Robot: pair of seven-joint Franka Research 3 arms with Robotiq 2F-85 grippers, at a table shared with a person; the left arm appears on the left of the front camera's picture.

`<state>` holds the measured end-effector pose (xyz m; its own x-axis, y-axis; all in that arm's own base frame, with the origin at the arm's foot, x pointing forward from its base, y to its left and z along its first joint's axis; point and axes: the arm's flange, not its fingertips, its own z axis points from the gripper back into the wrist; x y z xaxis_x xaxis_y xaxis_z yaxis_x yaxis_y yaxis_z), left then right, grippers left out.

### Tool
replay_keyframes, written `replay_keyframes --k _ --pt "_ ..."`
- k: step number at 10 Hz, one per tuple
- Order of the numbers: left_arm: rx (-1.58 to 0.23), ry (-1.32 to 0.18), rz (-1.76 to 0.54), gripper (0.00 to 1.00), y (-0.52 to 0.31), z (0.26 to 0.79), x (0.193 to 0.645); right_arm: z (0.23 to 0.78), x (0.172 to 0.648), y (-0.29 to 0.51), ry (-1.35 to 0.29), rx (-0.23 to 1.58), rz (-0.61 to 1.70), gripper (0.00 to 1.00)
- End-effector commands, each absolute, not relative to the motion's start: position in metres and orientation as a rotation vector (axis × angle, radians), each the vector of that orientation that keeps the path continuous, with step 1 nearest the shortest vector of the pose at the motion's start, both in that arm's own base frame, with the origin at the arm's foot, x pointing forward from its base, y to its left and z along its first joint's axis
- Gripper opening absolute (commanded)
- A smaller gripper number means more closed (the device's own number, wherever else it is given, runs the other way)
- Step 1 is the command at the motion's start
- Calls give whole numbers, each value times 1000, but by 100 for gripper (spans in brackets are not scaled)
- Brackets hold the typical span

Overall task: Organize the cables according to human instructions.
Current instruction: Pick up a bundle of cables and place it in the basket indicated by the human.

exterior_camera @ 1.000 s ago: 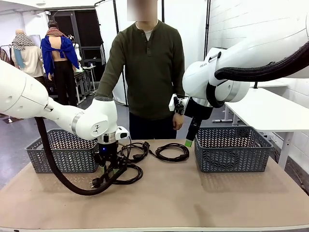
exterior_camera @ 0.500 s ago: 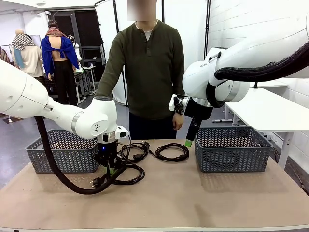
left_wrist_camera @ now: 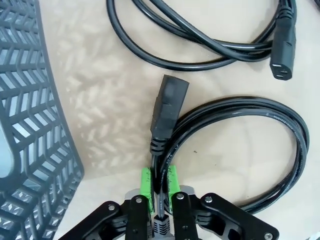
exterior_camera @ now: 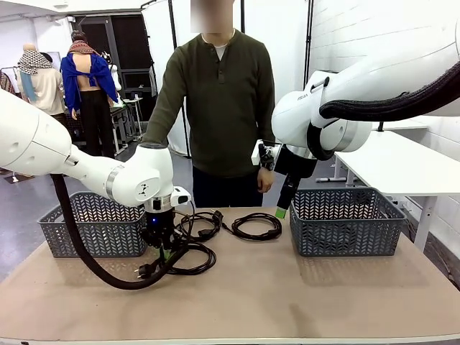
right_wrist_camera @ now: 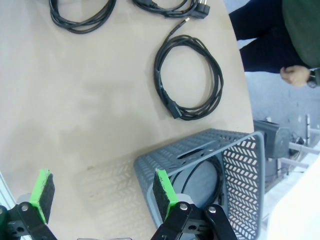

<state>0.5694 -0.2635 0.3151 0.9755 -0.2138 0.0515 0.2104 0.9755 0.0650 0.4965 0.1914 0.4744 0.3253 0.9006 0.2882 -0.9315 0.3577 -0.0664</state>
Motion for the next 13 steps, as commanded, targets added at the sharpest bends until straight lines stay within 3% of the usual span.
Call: replay_keyframes --k 1,6,13 --pt "9 -37 -245 0 -270 326 563 475 497 191 -288 112 1209 100" --pt "40 -69 -451 0 -290 402 544 475 497 191 -288 112 1209 100" --pt "-34 53 -894 0 -221 516 593 475 497 191 -288 112 1209 100"
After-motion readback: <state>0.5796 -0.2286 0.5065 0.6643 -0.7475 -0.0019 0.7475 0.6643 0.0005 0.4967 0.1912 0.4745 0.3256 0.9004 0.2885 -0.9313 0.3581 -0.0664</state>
